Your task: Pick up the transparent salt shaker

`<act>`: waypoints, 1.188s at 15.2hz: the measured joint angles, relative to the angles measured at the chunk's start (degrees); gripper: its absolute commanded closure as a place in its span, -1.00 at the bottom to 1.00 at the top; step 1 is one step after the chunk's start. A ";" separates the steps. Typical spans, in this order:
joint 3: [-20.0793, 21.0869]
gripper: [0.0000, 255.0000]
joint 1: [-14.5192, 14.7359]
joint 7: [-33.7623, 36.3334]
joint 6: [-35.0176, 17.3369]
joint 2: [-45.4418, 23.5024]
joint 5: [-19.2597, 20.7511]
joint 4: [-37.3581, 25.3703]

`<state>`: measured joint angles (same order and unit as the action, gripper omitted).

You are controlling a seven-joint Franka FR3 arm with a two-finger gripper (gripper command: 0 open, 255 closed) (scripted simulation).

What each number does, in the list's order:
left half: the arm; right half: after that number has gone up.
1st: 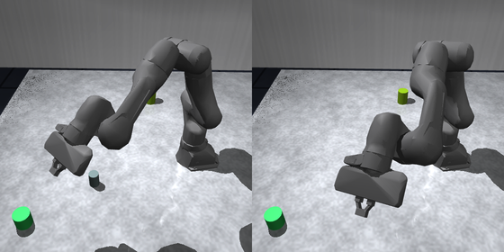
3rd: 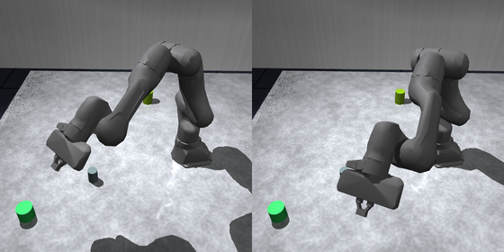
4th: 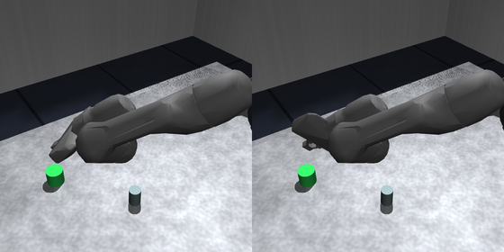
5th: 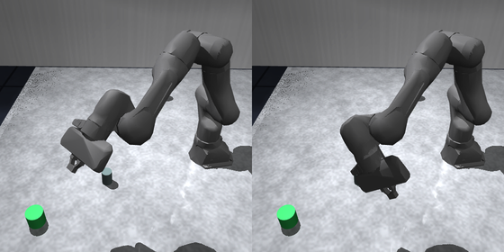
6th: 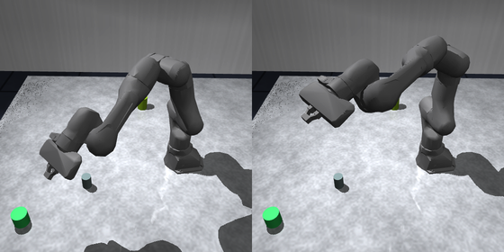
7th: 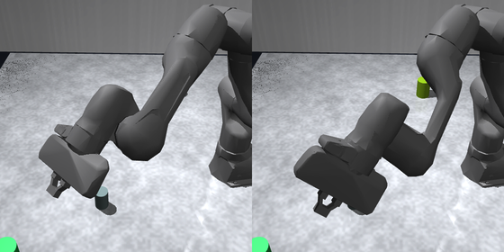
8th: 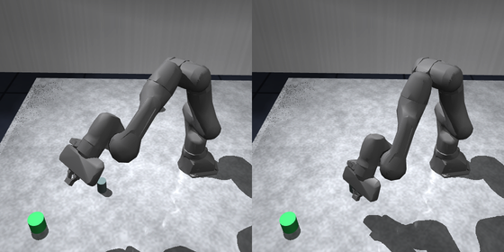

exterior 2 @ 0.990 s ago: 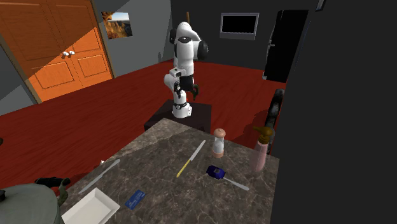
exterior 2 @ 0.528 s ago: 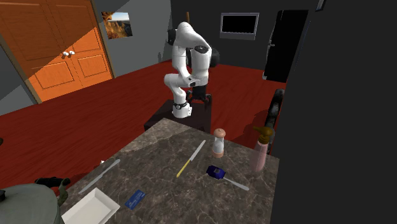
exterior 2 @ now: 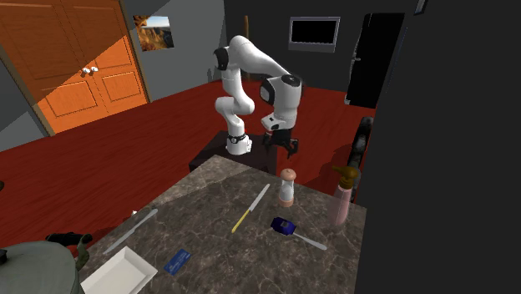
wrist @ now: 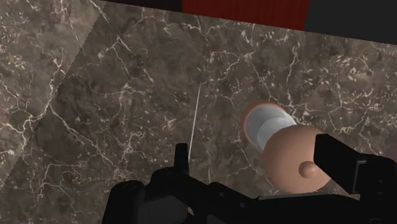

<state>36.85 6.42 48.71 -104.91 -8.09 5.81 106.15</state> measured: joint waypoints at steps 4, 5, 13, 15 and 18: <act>0.08 -1.00 5.01 7.28 2.37 -10.60 6.05 -9.49; -0.20 -1.00 5.92 8.18 2.79 -12.53 7.09 -11.29; -1.03 -1.00 7.07 10.01 -1.15 -15.91 9.15 -9.87; -1.07 1.00 7.11 10.10 -1.58 -16.06 9.26 -9.63; -1.06 1.00 7.10 10.12 -1.74 -16.02 9.29 -9.53</act>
<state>35.79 13.52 58.83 -106.64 -24.11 15.10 96.62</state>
